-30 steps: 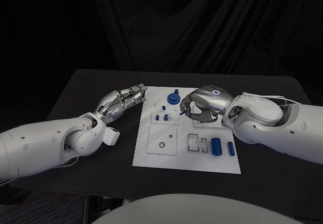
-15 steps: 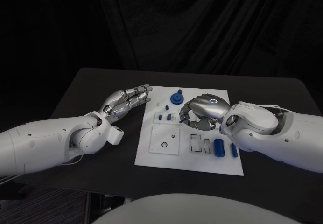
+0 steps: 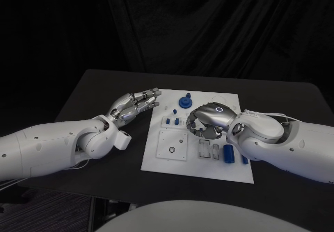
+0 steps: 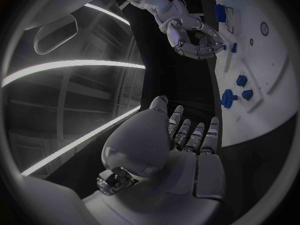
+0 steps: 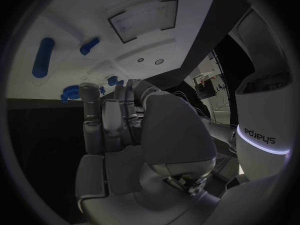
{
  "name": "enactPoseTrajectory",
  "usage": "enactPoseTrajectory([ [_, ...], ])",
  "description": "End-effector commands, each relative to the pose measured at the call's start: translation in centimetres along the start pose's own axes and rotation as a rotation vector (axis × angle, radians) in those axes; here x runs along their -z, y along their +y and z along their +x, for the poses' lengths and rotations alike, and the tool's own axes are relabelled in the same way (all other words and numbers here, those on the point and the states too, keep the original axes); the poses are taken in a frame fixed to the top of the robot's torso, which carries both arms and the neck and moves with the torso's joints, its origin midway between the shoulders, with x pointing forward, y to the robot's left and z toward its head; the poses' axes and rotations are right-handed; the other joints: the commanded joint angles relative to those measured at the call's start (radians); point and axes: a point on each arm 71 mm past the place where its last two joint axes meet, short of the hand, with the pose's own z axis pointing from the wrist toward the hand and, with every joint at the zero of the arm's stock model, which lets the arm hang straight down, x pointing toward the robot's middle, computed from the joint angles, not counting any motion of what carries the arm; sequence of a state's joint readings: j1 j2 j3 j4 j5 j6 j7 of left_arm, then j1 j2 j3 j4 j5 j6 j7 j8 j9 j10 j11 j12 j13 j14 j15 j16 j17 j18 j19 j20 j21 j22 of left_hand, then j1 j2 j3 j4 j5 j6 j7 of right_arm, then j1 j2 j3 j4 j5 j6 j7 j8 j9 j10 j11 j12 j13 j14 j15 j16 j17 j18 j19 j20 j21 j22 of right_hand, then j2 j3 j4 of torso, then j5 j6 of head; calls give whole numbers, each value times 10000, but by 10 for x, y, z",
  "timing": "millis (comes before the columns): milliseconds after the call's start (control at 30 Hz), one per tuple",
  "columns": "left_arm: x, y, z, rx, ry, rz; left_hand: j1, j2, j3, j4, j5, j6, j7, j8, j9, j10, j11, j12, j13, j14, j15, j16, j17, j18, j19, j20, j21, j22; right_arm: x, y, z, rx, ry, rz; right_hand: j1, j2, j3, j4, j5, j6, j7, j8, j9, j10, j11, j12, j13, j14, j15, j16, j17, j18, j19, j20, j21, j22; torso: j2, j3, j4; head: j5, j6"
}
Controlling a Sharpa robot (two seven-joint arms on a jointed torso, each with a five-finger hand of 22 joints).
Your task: Assemble the parts on the task board
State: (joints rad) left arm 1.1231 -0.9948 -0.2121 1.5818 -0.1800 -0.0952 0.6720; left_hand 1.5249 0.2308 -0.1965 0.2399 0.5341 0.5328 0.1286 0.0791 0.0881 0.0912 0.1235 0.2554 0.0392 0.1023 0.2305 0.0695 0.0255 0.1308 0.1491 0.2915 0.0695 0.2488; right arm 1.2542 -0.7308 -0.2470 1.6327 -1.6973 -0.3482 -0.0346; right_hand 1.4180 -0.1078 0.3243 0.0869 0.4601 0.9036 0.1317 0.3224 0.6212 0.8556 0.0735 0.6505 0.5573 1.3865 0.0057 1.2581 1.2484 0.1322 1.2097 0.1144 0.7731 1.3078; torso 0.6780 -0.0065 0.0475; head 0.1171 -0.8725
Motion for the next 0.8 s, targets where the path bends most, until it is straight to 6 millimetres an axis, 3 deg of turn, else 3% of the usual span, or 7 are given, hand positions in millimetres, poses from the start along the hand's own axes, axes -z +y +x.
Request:
enactPoseTrajectory([
  [33, 0, 0, 2, 183, 130, 127, 69, 21, 70, 14, 75, 67, 22, 36, 9, 15, 43, 56, 13, 73, -18, 44, 13, -92, 69, 31, 59, 5, -1, -2, 6, 58, 340, 188, 74, -26, 2, 51, 43, 65, 13, -53, -12, -88, 16, 61, 16, -65, 17, 56, 45, 86, -49, -11, 23, 738, 6, 1, -9, 10, -1],
  [200, 1, 2, 2, 195, 117, 76, 69, 21, 70, 14, 75, 67, 22, 36, 9, 15, 43, 56, 13, 73, -18, 44, 13, -92, 69, 31, 59, 5, 2, -5, 7, 42, 337, 390, 53, -46, -5, 86, 82, -48, 46, -189, -83, -136, 35, 136, 93, -52, 21, 107, 68, 82, -15, -3, 46, 753, 5, 6, -1, 4, -1],
  [300, 2, 2, 1, 199, 100, 52, 76, 19, 78, 18, 102, 68, 25, 38, 9, 10, 49, 54, 11, 76, -13, 50, 14, -101, 81, 32, 62, 10, 6, -9, 6, 33, 282, 628, 66, -100, 74, 124, 83, -391, 135, -618, -352, -294, 94, 152, 153, -114, 64, 82, 17, 105, -87, 24, -137, 720, 3, 3, -5, 42, -1],
  [500, 4, 3, 0, 195, 66, 23, 107, 7, 100, 8, 153, 84, 31, 47, 11, 21, 62, 91, 14, 85, -9, 63, 15, -120, 106, 32, 70, 17, 17, -22, -1, 165, 407, 1309, 131, -184, 282, 218, -533, -551, 264, -1269, -867, -669, 245, -434, -207, -112, 201, 173, 33, 103, -53, 116, -162, 726, 3, 2, 3, 25, -1],
  [567, 4, 3, 0, 190, 56, 12, 107, 7, 100, 8, 153, 84, 31, 47, 11, 21, 62, 91, 14, 85, -9, 63, 15, -120, 106, 32, 70, 17, 20, -27, -4, 299, 502, 1532, 213, -219, 463, 264, -872, -837, 363, -1735, -1263, -677, 329, -999, -661, 73, 278, 380, 180, 51, 229, 161, 249, 817, 5, 4, 8, 6, -1],
  [600, 4, 3, 0, 189, 54, 9, 107, 7, 100, 8, 153, 84, 31, 47, 11, 21, 62, 91, 14, 85, -9, 63, 15, -120, 106, 32, 70, 17, 21, -28, -5, 347, 534, 1612, 337, -245, 558, 201, -824, -926, 357, -1877, -1395, -686, 361, -1194, -818, 112, 266, 428, 216, 33, 289, 176, 344, 839, 4, 6, 2, 3, -1],
  [800, 3, 4, 0, 194, 69, -3, 131, 9, 121, 1, 178, 96, 41, 54, 13, 30, 79, 112, 16, 91, -6, 73, 17, -137, 124, 35, 75, 18, 22, -35, -8, 546, 697, 1935, 7, -363, 408, 552, -1515, -655, 304, -2215, -1938, -366, 411, -1943, -1544, 368, 309, 721, 427, -46, 640, 245, 842, 929, 3, 8, -6, -38, -1],
])
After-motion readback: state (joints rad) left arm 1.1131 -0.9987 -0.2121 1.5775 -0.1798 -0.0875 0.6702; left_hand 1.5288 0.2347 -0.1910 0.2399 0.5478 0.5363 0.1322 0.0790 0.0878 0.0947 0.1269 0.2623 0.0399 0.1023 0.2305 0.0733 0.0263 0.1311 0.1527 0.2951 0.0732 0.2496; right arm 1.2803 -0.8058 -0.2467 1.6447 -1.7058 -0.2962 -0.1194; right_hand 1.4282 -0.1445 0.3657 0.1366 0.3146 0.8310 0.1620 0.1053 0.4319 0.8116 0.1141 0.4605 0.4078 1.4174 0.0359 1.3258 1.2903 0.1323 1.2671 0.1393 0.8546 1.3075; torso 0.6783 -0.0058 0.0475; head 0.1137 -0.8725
